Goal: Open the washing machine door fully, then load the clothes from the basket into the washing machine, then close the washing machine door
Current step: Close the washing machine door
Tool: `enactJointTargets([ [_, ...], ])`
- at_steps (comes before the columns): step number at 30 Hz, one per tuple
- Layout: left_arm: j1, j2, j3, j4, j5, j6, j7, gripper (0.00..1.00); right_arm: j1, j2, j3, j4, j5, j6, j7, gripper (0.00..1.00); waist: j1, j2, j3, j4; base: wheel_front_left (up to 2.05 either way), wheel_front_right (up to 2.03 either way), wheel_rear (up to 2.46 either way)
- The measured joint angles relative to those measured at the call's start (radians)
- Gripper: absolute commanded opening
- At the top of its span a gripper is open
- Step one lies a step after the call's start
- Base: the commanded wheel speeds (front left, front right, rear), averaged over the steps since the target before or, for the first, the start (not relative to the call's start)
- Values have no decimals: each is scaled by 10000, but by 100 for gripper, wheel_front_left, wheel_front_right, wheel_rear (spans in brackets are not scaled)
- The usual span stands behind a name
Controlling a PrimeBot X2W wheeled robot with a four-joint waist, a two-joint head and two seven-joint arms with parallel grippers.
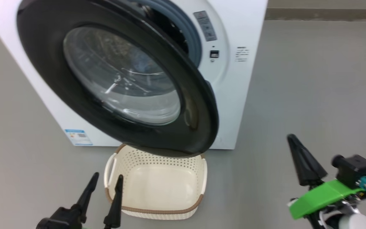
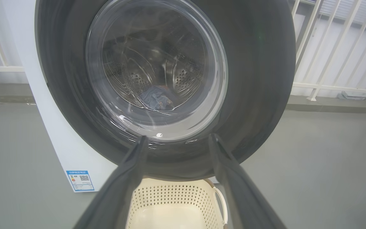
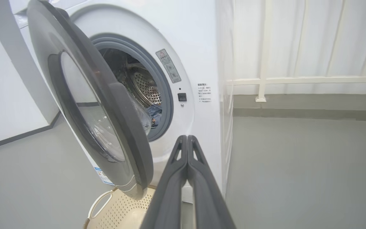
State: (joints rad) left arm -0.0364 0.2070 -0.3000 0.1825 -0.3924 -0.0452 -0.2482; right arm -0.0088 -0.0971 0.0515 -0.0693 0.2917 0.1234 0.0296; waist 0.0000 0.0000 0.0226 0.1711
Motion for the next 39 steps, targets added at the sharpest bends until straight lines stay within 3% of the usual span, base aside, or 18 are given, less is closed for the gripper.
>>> enactJointTargets([
  [13, -646, -334, -585, 550, 167, -349, -27, 100, -1613, -309, 2276, 1233, 711, 0, -96, 0, 0, 0, -4, 1330, 0, 0, 0],
  [21, -1089, -675, -750, 711, 209, -512, -29, 100, -2933, -366, 3158, 3365, 1191, 0, -631, 0, 0, 0, 216, 2200, 0, 0, 0],
  [39, -1525, -1158, -368, 961, 529, -616, -29, 100, -5594, -249, 4224, 7160, 1914, 0, -1739, 0, 1, 0, 1048, 2659, 0, 0, 0],
])
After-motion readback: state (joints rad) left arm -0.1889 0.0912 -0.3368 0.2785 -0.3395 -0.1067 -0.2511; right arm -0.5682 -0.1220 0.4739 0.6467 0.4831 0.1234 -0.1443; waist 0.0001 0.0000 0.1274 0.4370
